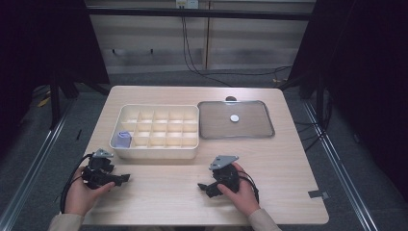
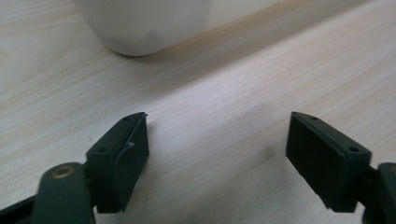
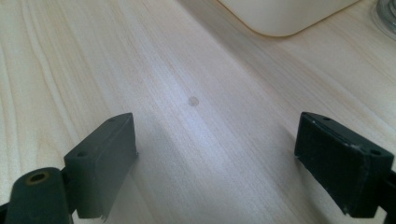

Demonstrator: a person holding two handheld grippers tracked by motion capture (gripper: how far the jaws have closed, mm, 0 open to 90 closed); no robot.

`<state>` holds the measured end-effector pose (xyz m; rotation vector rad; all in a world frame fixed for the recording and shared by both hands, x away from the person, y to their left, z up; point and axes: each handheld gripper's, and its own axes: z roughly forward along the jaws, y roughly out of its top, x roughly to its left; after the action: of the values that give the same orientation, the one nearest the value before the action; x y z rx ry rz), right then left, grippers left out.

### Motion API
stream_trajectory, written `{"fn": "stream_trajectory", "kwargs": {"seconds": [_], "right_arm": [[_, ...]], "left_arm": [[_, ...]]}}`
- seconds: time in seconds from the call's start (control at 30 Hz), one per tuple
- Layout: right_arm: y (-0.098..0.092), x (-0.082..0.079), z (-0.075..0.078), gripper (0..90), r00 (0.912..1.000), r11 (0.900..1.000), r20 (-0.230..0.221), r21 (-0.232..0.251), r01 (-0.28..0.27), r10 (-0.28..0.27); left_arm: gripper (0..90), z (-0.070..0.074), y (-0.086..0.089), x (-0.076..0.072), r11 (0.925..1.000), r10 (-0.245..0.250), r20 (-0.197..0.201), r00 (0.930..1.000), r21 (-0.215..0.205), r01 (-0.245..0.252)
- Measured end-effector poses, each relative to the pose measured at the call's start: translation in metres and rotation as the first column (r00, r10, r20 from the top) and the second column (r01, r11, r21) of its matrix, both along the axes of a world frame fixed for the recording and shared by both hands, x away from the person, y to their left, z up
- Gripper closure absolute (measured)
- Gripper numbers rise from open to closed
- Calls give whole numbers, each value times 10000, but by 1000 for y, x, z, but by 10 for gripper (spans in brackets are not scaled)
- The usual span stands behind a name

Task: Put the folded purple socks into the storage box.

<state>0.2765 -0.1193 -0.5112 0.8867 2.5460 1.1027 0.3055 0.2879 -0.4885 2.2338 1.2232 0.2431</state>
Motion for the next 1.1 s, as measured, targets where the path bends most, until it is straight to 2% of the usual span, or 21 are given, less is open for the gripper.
{"fn": "stream_trajectory", "kwargs": {"seconds": [0.03, 0.07, 0.1, 0.13, 0.2, 0.33, 0.57, 0.83, 0.87, 1.1], "right_arm": [[0, 0, 0, 121, 10000, 10000, 1, -5, 3, -3], [0, 0, 0, 121, 10000, 10000, 2, 16, 10, -10], [0, 0, 0, 121, 10000, 10000, 0, -4, 5, -5], [0, 0, 0, 121, 10000, 10000, -3, -3, 6, -6], [0, 0, 0, 121, 10000, 10000, -7, -2, 11, -11], [0, 0, 0, 121, 10000, 10000, -3, -4, 5, -5], [0, 0, 0, 121, 10000, 10000, 5, -8, 18, -18], [0, 0, 0, 121, 10000, 10000, 16, -15, 38, -38], [0, 0, 0, 121, 10000, 10000, 9, -8, 27, -27], [0, -1, 0, 120, 10000, 10000, 17, -30, 63, -63]], "left_arm": [[200, -1, -1, -1, 10000, -24, 149, 9999, 36, 24], [189, -2, -1, -2, 9994, -286, 248, 9993, 204, 281], [173, -4, -2, -3, 9998, -166, 415, 9990, 111, 161], [172, -3, -1, -4, 9993, -301, 428, 9986, 241, 291], [162, -4, -2, -5, 9994, -290, 491, 9984, 195, 281], [148, -7, -4, -9, 9979, -455, 892, 9950, 500, 412], [133, -10, -3, -13, 9990, -399, 1134, 9928, 254, 372], [102, -15, -2, -16, 9993, -324, 1605, 9865, -107, 345], [96, -16, -1, -16, 9991, -419, 1651, 9854, -28, 429], [77, -19, 1, -17, 9983, -482, 1946, 9797, -237, 539]]}}
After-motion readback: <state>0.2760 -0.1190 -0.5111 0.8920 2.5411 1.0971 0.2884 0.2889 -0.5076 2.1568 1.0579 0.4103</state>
